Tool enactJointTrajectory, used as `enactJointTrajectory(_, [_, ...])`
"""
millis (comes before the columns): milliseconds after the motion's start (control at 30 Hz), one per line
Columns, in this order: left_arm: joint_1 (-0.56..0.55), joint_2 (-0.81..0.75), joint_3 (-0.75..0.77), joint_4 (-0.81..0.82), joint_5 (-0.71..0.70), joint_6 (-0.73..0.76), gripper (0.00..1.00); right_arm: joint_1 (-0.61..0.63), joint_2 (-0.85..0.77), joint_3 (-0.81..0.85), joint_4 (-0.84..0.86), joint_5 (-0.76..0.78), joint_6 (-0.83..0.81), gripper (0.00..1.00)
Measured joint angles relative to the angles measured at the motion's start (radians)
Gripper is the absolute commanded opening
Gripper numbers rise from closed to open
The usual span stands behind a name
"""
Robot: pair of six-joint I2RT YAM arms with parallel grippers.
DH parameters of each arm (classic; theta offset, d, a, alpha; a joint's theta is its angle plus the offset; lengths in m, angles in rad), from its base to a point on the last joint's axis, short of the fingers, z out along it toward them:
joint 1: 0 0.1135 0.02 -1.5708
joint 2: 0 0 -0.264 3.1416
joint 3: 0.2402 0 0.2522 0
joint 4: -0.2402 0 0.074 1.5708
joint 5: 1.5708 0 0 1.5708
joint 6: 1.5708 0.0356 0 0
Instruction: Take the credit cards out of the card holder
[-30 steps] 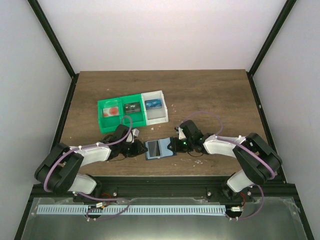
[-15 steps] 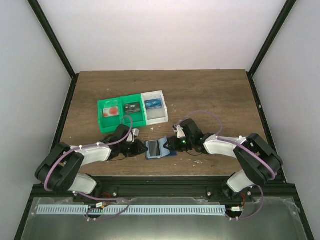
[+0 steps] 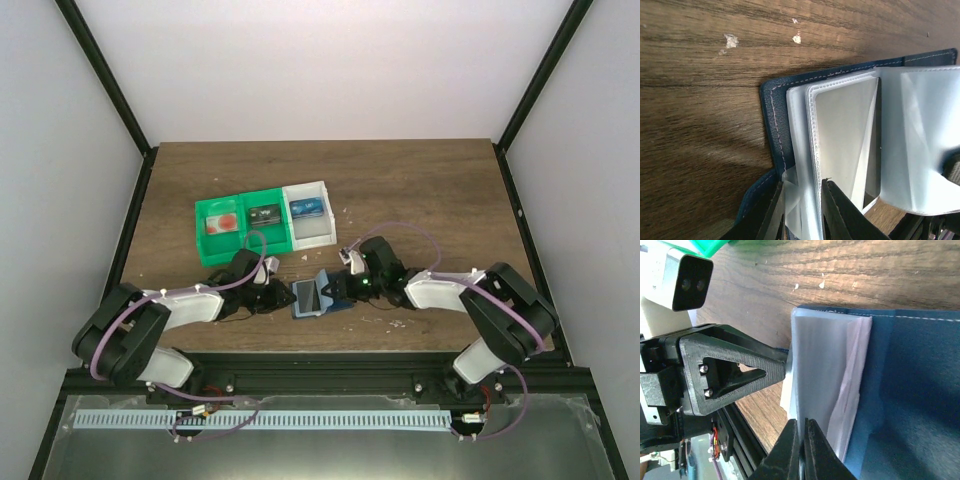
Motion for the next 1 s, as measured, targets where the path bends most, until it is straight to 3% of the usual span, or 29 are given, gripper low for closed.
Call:
enactJointTrajectory(233, [-0.001, 0.002, 0.000, 0.003, -0.001, 0.000, 0.23, 0.000, 0.045, -0.011, 0.039, -0.022, 0.039, 0.01])
enactJointTrajectory(467, [-0.001, 0.004, 0.000, 0.005, 0.000, 0.001, 0.23, 0.000, 0.036, -0.019, 0.016, 0.000, 0.036, 0.18])
enactJointTrajectory(733, [-0.002, 0.002, 0.010, -0.018, -0.003, 0.005, 0.23, 0.000, -0.093, -0.001, -0.218, 0.205, -0.034, 0.29])
enactJointTrajectory(1000, [-0.002, -0.057, 0.035, -0.079, 0.002, 0.000, 0.26, 0.005, -0.203, 0.058, -0.356, 0.290, -0.062, 0.29])
